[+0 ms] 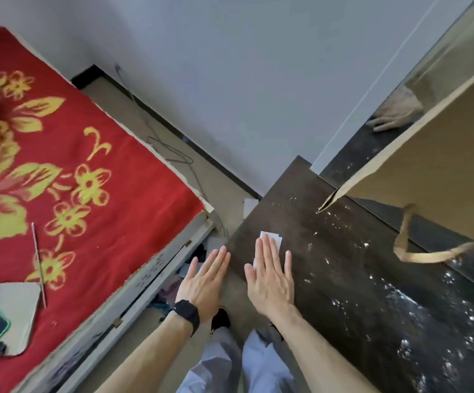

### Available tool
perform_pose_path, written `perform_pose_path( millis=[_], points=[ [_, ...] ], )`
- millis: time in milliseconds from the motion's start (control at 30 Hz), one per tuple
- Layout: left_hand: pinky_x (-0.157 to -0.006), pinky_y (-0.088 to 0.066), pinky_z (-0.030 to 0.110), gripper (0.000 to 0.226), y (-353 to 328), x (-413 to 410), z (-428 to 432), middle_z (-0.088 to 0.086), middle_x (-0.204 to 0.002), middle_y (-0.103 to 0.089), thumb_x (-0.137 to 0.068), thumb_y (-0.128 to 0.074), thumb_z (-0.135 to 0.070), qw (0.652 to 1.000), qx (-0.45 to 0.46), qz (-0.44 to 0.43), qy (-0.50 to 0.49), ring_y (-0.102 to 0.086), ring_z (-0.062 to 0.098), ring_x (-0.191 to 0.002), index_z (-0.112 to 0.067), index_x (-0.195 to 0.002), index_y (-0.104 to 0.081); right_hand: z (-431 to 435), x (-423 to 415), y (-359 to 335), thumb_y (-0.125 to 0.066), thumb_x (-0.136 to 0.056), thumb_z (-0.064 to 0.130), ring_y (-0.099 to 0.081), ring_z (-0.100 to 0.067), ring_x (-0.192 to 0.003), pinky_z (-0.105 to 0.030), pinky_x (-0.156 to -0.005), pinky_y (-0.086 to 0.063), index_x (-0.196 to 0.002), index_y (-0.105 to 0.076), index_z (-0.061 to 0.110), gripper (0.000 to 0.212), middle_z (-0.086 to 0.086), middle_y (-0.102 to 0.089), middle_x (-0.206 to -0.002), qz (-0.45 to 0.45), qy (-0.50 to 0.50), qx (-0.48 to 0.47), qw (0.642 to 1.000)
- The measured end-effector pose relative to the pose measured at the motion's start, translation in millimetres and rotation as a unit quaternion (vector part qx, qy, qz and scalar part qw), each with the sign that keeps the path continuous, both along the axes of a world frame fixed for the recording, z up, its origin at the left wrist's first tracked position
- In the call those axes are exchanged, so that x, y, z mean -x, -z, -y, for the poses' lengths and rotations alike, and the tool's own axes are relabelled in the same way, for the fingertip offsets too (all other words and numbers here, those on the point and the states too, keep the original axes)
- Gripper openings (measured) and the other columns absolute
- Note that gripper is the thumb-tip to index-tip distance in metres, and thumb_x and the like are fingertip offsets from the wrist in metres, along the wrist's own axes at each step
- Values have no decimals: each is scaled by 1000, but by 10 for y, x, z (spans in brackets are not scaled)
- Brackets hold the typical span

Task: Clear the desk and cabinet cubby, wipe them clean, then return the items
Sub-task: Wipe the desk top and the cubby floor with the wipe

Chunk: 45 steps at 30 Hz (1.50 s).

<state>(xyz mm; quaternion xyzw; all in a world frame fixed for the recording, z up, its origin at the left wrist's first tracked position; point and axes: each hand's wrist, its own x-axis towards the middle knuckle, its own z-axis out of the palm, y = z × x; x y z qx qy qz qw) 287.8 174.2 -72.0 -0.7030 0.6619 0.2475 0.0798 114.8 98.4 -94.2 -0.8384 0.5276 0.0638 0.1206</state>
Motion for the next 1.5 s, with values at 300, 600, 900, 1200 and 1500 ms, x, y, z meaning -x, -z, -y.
perform_pose_path(
  millis=[300,600,900,1200,1500],
  points=[
    [-120,12,39,89,-178,27,36,-8,-154,35,-91,-42,-19,998,-50,38,27,26,15,-146,-25,-144,29,-48,-166,-70,-12,-104,48,2,-17,-154,-50,-122,-2,-158,-13,10,65,-4,-1,-167,47,-48,-11,998],
    [-121,6,35,81,-290,-113,236,-7,-162,20,-97,-41,-26,989,-65,74,113,12,12,-151,-23,-153,16,416,425,-53,-15,-103,47,5,-16,-154,-52,-122,8,-158,-5,12,66,-1,2,-167,26,134,2,991],
    [-119,6,35,72,-271,23,530,-5,-164,14,-91,1,-48,990,-36,85,108,6,13,-152,-18,-157,7,713,-142,-64,-13,-105,44,0,-18,-154,-48,-125,1,-158,-2,11,64,-3,2,-167,85,-27,-15,996],
    [-122,-3,41,62,-288,202,856,-5,-165,9,-105,-22,-41,989,-10,78,122,5,13,-152,-18,-158,1,1300,217,67,-12,-103,46,7,-24,-154,-48,-125,2,-157,-4,4,69,-11,2,-166,92,174,19,980],
    [-123,-13,42,62,-74,695,1292,0,-166,4,-105,-28,-37,997,20,8,75,2,19,-153,-15,-158,-4,792,932,73,-24,-103,44,-11,-29,-153,-48,-124,-10,-154,-20,-3,70,-19,-16,-164,78,217,58,971]
  ],
)
